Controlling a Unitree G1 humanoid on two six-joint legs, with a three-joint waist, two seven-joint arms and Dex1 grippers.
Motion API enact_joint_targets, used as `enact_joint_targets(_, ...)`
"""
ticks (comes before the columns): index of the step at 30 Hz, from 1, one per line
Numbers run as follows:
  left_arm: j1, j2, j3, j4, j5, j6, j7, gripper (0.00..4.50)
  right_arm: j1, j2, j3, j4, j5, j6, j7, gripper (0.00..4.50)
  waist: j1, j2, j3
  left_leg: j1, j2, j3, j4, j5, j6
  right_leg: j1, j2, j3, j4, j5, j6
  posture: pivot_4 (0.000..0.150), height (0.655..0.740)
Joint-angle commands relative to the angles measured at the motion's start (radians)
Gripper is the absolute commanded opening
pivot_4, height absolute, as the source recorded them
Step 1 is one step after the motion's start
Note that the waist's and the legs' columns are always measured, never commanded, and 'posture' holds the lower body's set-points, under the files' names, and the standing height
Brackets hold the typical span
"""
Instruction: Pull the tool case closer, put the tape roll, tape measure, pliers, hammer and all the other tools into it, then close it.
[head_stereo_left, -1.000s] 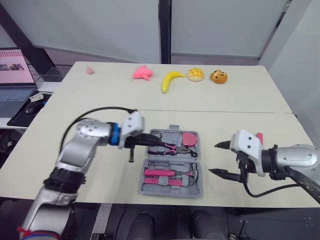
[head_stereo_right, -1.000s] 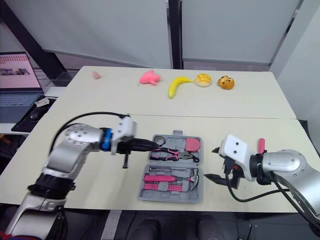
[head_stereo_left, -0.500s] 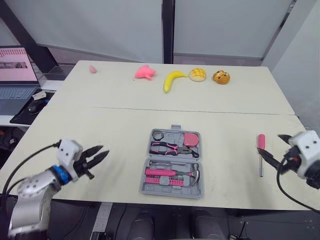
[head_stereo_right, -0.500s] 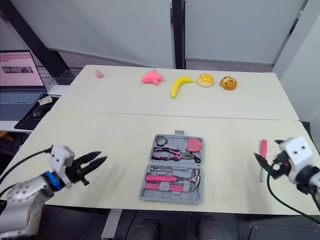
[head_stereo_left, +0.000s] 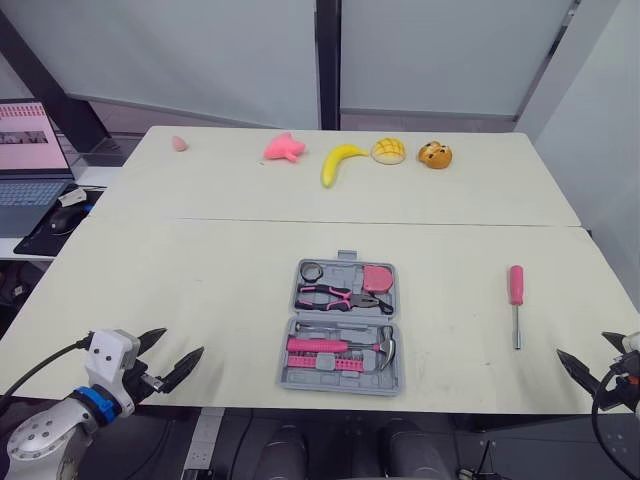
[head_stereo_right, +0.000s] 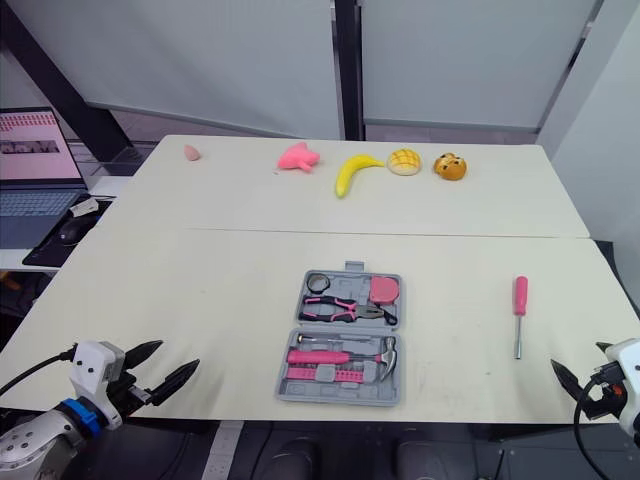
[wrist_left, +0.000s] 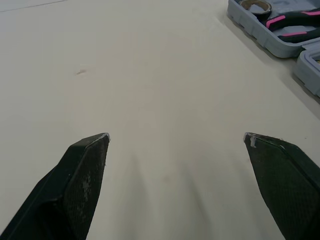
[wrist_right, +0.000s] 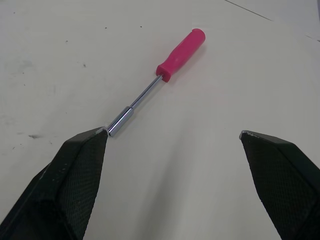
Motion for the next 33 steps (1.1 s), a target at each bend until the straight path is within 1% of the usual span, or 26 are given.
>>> enact_joint_targets(1, 0.012, 0.009, 0.036, -0.004, -0.011, -0.027, 0.004, 4.49, -0.005, -0.002, -0.013, -0.010, 0.005, -0.015, -0.003, 4.50, 0.000, 0.000, 0.000, 0.000, 0.000, 0.000, 0.000, 0.000, 0.000, 0.000, 0.000, 0.000, 0.000, 0.000, 0.000, 0.150, 0.7369)
enact_joint_targets(4, 0.026, 0.022, 0.043, -0.012, -0.023, -0.025, -0.008, 4.49, -0.015, -0.008, -0.002, -0.039, 0.011, 0.013, -0.011, 4.50, 0.001, 0.000, 0.000, 0.000, 0.000, 0.001, 0.000, 0.000, 0.000, 0.000, 0.000, 0.001, 0.000, 0.000, 0.001, 0.150, 0.7369)
enact_joint_targets(9, 0.010, 0.072, 0.027, -0.094, -0.068, 0.031, -0.060, 4.49, -0.036, -0.014, 0.014, -0.081, 0.016, 0.060, -0.019, 4.50, 0.001, -0.001, 0.000, 0.000, 0.000, 0.001, -0.001, 0.000, 0.000, 0.000, 0.000, 0.001, 0.000, 0.000, 0.000, 0.150, 0.7369)
enact_joint_targets(13, -0.058, 0.142, 0.006, -0.144, -0.109, 0.086, -0.120, 4.49, -0.056, -0.009, 0.019, -0.138, 0.035, 0.117, -0.035, 4.50, 0.002, 0.000, 0.000, 0.000, 0.000, 0.001, -0.001, 0.000, 0.000, 0.000, 0.000, 0.000, 0.000, 0.000, 0.000, 0.150, 0.7369)
enact_joint_targets(16, -0.132, 0.209, -0.038, -0.181, -0.150, 0.123, -0.220, 4.49, -0.070, -0.007, 0.027, -0.185, 0.051, 0.164, -0.051, 4.50, 0.002, 0.000, 0.000, 0.000, 0.000, 0.001, -0.001, 0.000, 0.000, 0.000, 0.000, 0.001, 0.000, 0.000, 0.001, 0.150, 0.7369)
enact_joint_targets(19, -0.229, 0.256, -0.093, -0.209, -0.182, 0.141, -0.311, 4.49, -0.099, -0.003, 0.036, -0.208, 0.072, 0.215, -0.073, 4.50, 0.001, 0.000, 0.000, 0.000, 0.000, 0.002, -0.001, 0.000, 0.000, 0.000, 0.000, 0.001, 0.000, 0.001, 0.001, 0.150, 0.7369)
enact_joint_targets(21, -0.289, 0.272, -0.124, -0.222, -0.199, 0.154, -0.351, 4.49, -0.118, -0.003, 0.045, -0.213, 0.076, 0.237, -0.084, 4.50, 0.002, -0.001, 0.000, 0.000, 0.000, 0.002, -0.001, 0.000, 0.000, 0.000, 0.000, 0.001, 0.000, 0.003, 0.004, 0.150, 0.7369)
enact_joint_targets(23, -0.370, 0.277, -0.160, -0.239, -0.233, 0.177, -0.394, 4.49, -0.158, -0.003, 0.086, -0.191, 0.049, 0.261, -0.119, 4.50, 0.001, 0.000, 0.000, 0.000, 0.000, 0.002, -0.001, 0.000, 0.000, 0.000, 0.000, 0.001, 0.000, 0.003, 0.004, 0.150, 0.7369)
enact_joint_targets(25, -0.450, 0.277, -0.199, -0.259, -0.265, 0.199, -0.438, 4.49, -0.224, 0.013, 0.124, -0.150, 0.028, 0.281, -0.172, 4.50, -0.002, -0.001, 0.000, 0.000, 0.000, 0.002, -0.001, 0.000, 0.000, -0.001, 0.000, 0.001, 0.000, 0.005, 0.000, 0.150, 0.7369)
enact_joint_targets(27, -0.515, 0.266, -0.231, -0.281, -0.292, 0.214, -0.467, 4.49, -0.286, 0.032, 0.160, -0.105, 0.009, 0.293, -0.216, 4.50, -0.005, -0.001, 0.000, 0.001, 0.000, 0.003, -0.001, 0.000, 0.000, -0.001, 0.001, 0.002, 0.000, 0.006, 0.000, 0.150, 0.7369)
enact_joint_targets(33, -0.635, 0.250, -0.312, -0.326, -0.334, 0.245, -0.543, 4.49, -0.407, 0.091, 0.239, 0.056, -0.065, 0.277, -0.330, 4.50, -0.003, -0.001, 0.000, 0.000, 0.000, 0.004, -0.002, 0.000, 0.000, -0.003, 0.001, 0.004, 0.000, 0.006, 0.001, 0.150, 0.7369)
